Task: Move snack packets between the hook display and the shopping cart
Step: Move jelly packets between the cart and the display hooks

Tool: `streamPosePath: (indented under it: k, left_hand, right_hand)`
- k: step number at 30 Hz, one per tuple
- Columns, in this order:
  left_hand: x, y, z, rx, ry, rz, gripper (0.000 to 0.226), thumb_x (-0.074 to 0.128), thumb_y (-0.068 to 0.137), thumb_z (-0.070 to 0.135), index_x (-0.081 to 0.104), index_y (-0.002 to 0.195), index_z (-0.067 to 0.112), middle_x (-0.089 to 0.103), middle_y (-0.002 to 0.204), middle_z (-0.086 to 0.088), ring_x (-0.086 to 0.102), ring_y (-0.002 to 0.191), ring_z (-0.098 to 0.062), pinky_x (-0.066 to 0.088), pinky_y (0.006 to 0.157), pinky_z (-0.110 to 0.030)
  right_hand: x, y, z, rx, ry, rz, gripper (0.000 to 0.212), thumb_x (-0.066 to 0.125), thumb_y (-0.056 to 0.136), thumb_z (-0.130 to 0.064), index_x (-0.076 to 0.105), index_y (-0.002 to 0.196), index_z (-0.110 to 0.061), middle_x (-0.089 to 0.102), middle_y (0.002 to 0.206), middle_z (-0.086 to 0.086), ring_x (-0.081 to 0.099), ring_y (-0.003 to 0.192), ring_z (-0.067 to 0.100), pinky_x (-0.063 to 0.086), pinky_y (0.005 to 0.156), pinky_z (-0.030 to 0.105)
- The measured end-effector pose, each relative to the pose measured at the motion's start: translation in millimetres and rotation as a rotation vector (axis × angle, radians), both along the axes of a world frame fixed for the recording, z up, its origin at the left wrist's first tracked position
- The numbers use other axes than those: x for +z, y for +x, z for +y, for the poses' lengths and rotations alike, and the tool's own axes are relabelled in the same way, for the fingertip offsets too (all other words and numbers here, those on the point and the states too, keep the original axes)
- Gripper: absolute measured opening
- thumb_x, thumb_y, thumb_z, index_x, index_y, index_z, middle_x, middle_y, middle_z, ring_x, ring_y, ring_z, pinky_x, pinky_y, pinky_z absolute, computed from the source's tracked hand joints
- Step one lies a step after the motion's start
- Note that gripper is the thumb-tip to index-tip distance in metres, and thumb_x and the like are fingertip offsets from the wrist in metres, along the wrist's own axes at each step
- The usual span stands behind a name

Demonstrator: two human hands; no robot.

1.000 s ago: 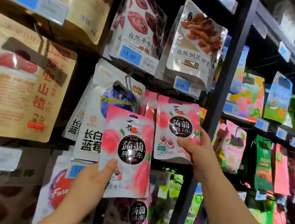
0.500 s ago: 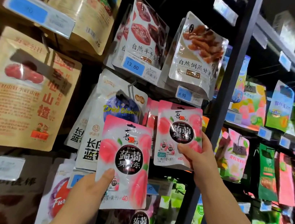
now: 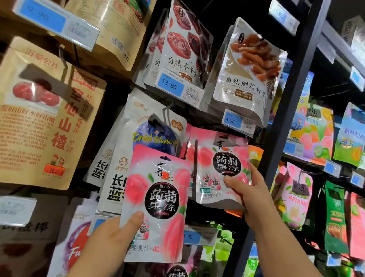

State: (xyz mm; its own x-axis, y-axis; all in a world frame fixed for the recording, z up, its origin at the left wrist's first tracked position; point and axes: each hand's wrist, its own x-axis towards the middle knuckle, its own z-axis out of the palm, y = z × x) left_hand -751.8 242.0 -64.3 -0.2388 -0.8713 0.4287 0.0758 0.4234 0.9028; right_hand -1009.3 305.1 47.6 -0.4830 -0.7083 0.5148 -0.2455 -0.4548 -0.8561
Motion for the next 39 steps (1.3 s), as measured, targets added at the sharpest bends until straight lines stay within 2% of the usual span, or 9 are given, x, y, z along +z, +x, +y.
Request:
streamPosePath:
  k: [10,13,19,22,24,27,31,34,39]
  left_hand:
    - [8.8,-5.5,4.2,-0.082,0.011,0.020,0.063,0.046,0.096,0.038,0.054,0.036,0.022,0.043,0.037,0.008,0.041,0.041,0.000,0.026,0.043,-0.017]
    - [7.3,-11.8,-1.4,-0.073,-0.009,0.046,0.044,0.046,0.096,0.042,0.068,0.069,0.014,0.057,0.061,0.005,0.051,0.061,-0.007,0.033,0.047,-0.008]
    - [9.8,-23.5,2.0,-0.117,-0.026,0.053,0.040,0.045,0.096,0.041,0.069,0.077,0.015,0.064,0.066,0.005,0.055,0.061,-0.003,0.035,0.047,-0.004]
    - [11.5,-29.8,5.2,-0.132,-0.043,0.059,0.042,0.046,0.095,0.042,0.065,0.069,0.016,0.062,0.061,0.005,0.052,0.051,0.003,0.034,0.045,-0.005]
    - [13.0,-31.5,8.8,-0.135,-0.052,0.042,0.046,0.044,0.095,0.045,0.066,0.070,0.013,0.063,0.062,0.001,0.053,0.053,0.002,0.035,0.048,-0.006]
    - [14.0,-35.4,11.0,-0.184,-0.033,0.080,0.046,0.045,0.094,0.048,0.072,0.082,0.012,0.073,0.080,-0.007,0.066,0.076,-0.017,0.045,0.070,-0.021]
    - [23.1,-47.2,13.6,-0.219,-0.072,0.084,0.046,0.046,0.094,0.049,0.072,0.088,0.011,0.073,0.091,-0.012,0.066,0.091,-0.029,0.048,0.088,-0.035]
    - [33.6,-61.8,13.3,-0.264,-0.081,0.075,0.046,0.047,0.095,0.047,0.072,0.089,0.009,0.073,0.088,-0.008,0.066,0.089,-0.026,0.048,0.086,-0.035]
    - [54.5,-85.8,13.7,-0.268,-0.053,0.076,0.044,0.047,0.097,0.041,0.061,0.066,0.013,0.059,0.058,0.004,0.054,0.056,-0.006,0.040,0.053,-0.011]
  right_hand:
    - [-7.8,-1.4,-16.9,-0.221,0.092,0.075,0.079,0.083,0.074,-0.019,0.045,0.142,-0.036,0.069,0.117,0.005,0.071,0.095,0.028,0.056,0.090,0.049]
    - [-10.9,11.7,-7.8,-0.506,0.109,0.343,0.081,0.082,0.076,-0.031,0.040,0.145,-0.034,0.060,0.119,-0.006,0.063,0.104,0.016,0.051,0.095,0.038]
    - [-16.1,29.1,8.5,-0.730,0.028,0.680,0.037,0.068,0.087,-0.039,0.065,0.120,-0.023,0.058,0.116,-0.003,0.050,0.118,0.016,0.040,0.095,0.033]
    - [-15.7,45.4,21.0,-0.589,0.001,0.706,0.026,0.059,0.095,-0.034,0.073,0.093,-0.012,0.057,0.081,-0.012,0.055,0.086,0.008,0.039,0.079,0.029]
    - [-16.9,51.3,23.3,-0.336,0.090,0.601,0.038,0.055,0.096,-0.041,0.071,0.089,-0.007,0.052,0.072,0.003,0.053,0.074,0.016,0.041,0.075,0.033]
    - [-21.1,47.3,20.0,-0.089,0.212,0.452,0.045,0.052,0.086,-0.063,0.069,0.104,-0.026,0.068,0.107,0.000,0.063,0.100,0.016,0.049,0.095,0.039]
    - [-25.8,39.1,22.4,0.095,0.130,0.289,0.043,0.070,0.076,-0.044,0.061,0.117,-0.033,0.071,0.109,0.001,0.065,0.099,0.022,0.049,0.087,0.039]
    - [-27.4,30.9,25.4,0.188,0.121,0.226,0.079,0.085,0.064,-0.040,0.049,0.134,-0.029,0.068,0.123,0.007,0.064,0.114,0.029,0.048,0.099,0.046]
    - [-20.9,22.3,28.7,0.155,0.055,0.152,0.076,0.074,0.074,-0.016,0.041,0.140,-0.032,0.067,0.125,0.007,0.066,0.112,0.031,0.049,0.099,0.056]
